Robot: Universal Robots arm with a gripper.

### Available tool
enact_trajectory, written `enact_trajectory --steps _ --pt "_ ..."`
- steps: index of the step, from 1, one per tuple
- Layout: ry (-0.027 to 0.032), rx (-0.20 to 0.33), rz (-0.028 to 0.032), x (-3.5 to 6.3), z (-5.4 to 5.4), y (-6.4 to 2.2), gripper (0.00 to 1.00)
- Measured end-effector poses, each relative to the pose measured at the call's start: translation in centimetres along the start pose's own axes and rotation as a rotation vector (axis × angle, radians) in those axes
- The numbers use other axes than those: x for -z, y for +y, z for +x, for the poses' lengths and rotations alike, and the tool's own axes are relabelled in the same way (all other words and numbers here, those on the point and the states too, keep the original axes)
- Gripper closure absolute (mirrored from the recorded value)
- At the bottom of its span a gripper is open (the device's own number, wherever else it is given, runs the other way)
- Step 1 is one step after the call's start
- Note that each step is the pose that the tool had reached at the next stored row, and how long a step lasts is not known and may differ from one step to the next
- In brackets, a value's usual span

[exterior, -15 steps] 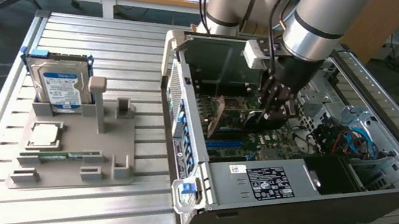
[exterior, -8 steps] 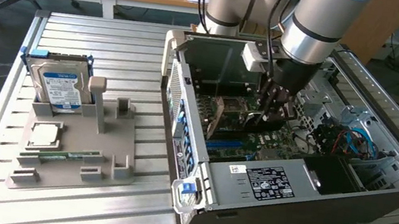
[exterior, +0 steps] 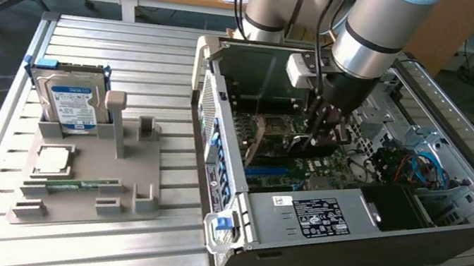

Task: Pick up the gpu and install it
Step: 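Insert the gpu into the slot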

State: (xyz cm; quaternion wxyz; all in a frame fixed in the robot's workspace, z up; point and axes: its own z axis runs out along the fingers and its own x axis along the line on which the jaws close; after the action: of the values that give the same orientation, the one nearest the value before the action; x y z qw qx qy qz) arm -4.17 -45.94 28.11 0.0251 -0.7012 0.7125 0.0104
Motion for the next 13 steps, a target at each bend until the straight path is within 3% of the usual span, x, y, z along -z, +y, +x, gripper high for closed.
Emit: enact_trajectory --steps 13 --pt "0.0001 0.0 0.0001 -0.07 0.42 0.61 0.73"
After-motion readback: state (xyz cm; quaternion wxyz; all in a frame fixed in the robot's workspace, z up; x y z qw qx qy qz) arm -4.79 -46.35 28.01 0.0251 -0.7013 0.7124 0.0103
